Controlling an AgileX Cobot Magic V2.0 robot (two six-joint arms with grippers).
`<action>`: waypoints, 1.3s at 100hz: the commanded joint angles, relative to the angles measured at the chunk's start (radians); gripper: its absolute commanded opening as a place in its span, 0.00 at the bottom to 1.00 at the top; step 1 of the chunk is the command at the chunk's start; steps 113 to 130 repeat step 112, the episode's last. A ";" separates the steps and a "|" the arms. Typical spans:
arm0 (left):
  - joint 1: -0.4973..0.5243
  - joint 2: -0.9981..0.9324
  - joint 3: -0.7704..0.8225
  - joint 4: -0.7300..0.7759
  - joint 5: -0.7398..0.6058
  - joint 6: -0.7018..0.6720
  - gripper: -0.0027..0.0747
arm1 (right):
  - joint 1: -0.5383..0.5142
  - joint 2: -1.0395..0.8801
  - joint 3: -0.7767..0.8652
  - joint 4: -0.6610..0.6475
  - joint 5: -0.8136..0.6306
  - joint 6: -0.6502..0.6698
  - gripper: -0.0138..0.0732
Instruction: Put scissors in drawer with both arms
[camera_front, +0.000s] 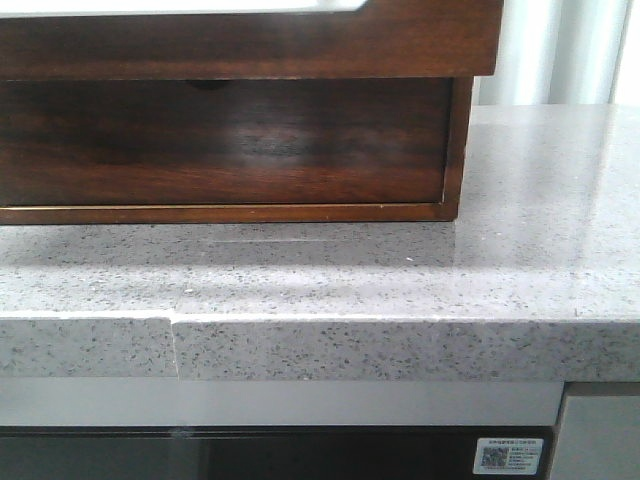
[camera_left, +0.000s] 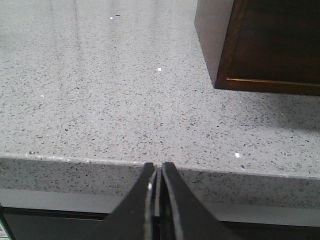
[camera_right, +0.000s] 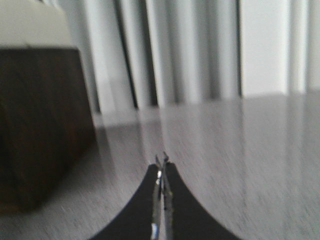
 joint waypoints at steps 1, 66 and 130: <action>-0.003 -0.030 0.022 -0.001 -0.030 -0.009 0.01 | -0.013 -0.021 0.008 -0.002 0.054 -0.035 0.09; -0.003 -0.030 0.022 -0.001 -0.030 -0.009 0.01 | -0.013 -0.021 0.008 0.163 0.342 -0.263 0.09; -0.003 -0.030 0.022 -0.001 -0.030 -0.009 0.01 | -0.013 -0.021 0.008 0.163 0.342 -0.263 0.09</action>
